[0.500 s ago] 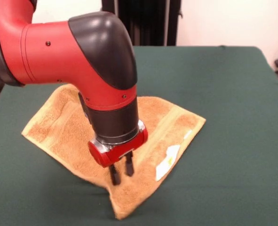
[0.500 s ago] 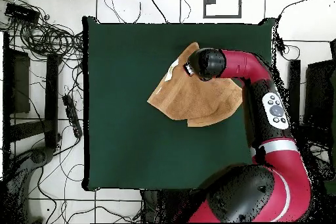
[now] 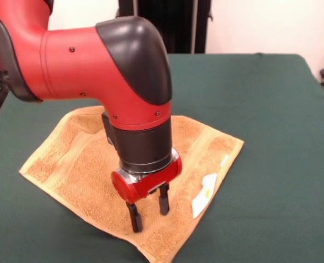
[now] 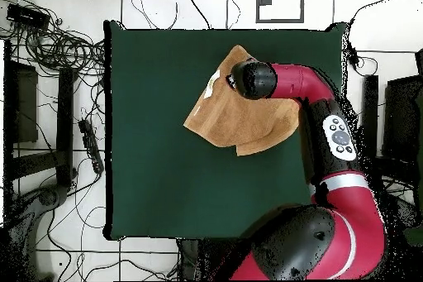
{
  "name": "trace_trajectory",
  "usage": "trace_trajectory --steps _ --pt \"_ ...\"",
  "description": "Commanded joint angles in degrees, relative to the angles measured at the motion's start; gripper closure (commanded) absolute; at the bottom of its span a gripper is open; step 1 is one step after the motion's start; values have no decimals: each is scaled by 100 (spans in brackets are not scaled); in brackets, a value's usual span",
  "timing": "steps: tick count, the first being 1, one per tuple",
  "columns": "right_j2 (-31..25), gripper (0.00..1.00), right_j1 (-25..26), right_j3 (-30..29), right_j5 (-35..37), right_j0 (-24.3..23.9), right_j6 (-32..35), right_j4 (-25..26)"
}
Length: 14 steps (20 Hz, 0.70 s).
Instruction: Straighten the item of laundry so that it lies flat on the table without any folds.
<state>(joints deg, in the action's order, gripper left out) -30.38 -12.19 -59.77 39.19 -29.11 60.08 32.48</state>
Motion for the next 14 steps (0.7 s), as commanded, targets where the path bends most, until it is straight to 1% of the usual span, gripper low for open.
trace_trajectory --steps 1,2,6,14 --pt "367 0 408 -751 -684 640 1080 221" --pt "355 0 421 -757 -726 625 950 181" --pt "399 0 444 -758 -715 653 807 77" --pt "455 0 441 -768 -751 697 748 -13"
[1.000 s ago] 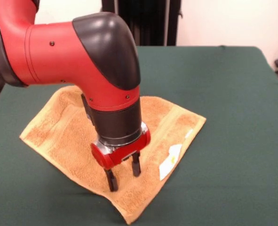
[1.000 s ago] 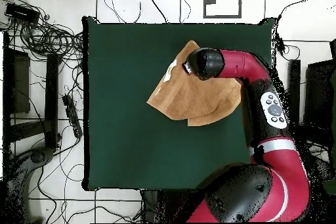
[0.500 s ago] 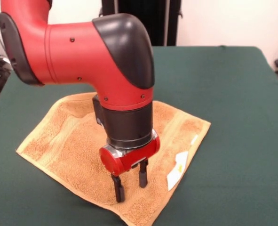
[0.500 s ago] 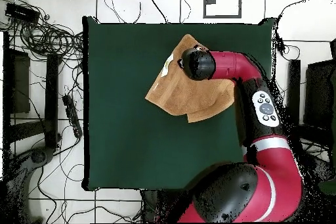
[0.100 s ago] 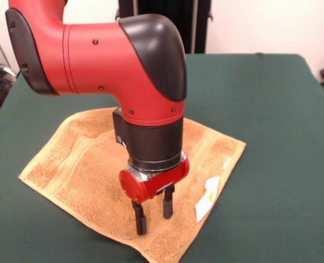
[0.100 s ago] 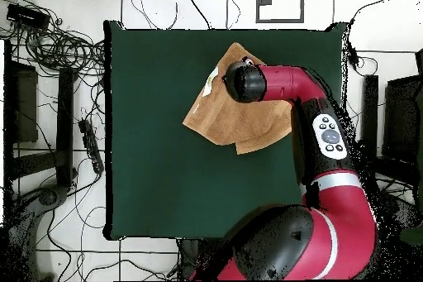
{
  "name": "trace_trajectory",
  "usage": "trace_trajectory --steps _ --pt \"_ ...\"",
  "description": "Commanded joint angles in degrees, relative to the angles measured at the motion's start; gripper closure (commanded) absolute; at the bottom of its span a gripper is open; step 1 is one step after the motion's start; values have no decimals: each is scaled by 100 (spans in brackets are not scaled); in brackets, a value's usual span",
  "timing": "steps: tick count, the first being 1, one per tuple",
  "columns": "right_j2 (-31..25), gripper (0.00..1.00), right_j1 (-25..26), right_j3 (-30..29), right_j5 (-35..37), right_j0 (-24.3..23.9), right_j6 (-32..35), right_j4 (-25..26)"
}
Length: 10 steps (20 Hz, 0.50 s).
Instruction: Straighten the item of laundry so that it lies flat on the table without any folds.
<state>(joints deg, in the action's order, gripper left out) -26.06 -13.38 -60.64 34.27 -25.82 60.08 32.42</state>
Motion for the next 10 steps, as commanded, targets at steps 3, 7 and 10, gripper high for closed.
trace_trajectory --steps 3,7,10 --pt "32 0 560 -687 -265 369 722 -27" --pt "54 0 557 -733 -291 331 691 -55" --pt "94 0 553 -731 -281 351 755 -101"
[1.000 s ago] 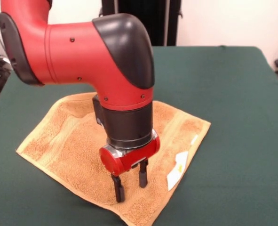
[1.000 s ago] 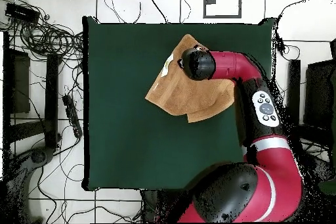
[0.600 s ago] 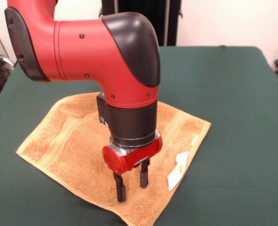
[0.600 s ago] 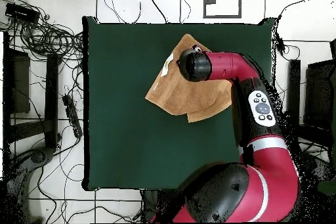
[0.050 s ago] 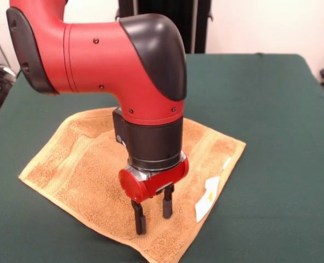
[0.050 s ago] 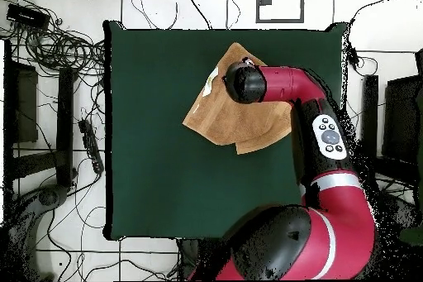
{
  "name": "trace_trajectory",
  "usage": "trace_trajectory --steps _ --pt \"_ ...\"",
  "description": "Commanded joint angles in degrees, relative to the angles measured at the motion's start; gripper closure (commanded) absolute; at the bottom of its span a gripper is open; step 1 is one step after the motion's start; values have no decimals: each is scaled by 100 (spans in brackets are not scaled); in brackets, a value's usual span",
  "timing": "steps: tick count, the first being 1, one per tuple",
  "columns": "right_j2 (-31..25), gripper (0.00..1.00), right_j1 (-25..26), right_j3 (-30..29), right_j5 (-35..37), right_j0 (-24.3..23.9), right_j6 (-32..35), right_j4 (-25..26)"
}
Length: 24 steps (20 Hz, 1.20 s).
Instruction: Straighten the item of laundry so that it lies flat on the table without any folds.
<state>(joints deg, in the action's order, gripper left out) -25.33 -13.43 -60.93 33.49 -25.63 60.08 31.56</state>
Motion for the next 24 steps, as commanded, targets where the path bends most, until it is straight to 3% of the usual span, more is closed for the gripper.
trace_trajectory --steps 1,4,11,15,20,24 --pt "46 0 551 -699 -199 348 819 -40" --pt "122 0 531 -691 -189 396 1012 -112" --pt "462 0 -25 -1046 120 546 1533 -380" --pt "666 0 -771 -1656 430 542 1685 -672" --pt "1148 0 -2237 -2988 634 441 1745 -1029" --pt "1541 0 -3016 -3789 655 381 1790 -1298"
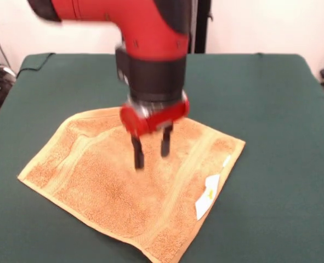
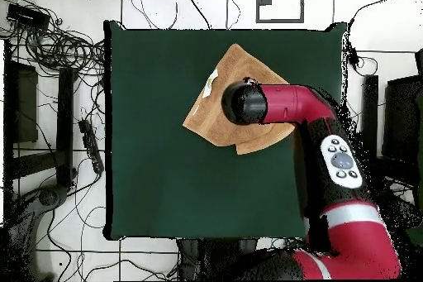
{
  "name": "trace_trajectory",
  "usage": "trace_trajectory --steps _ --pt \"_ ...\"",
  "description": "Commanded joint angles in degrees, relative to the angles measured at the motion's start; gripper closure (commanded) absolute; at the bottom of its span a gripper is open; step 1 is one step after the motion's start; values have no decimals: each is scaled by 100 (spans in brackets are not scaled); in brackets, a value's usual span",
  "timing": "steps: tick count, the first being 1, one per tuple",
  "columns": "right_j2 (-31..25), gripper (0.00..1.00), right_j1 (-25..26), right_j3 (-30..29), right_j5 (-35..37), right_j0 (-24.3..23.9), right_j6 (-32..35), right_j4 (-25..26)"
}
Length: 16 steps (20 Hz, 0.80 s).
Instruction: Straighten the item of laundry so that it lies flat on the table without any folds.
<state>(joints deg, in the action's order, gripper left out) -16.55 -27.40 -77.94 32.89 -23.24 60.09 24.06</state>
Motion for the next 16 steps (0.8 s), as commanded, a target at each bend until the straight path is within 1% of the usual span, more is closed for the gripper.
trace_trajectory --steps 1,2,5,7,11,13,16 --pt "759 0 -1760 -2243 716 135 1799 -614" --pt "904 0 -1982 -2476 728 132 1793 -686" --pt "1140 0 -2211 -2801 733 150 1826 -848" --pt "1303 0 -2320 -3084 608 164 1986 -963" --pt "1666 0 -2382 -3529 -18 262 2283 -1082" --pt "1759 0 -2348 -3707 -288 257 2330 -1160" --pt "1803 0 -2302 -3956 -589 208 2227 -1218"
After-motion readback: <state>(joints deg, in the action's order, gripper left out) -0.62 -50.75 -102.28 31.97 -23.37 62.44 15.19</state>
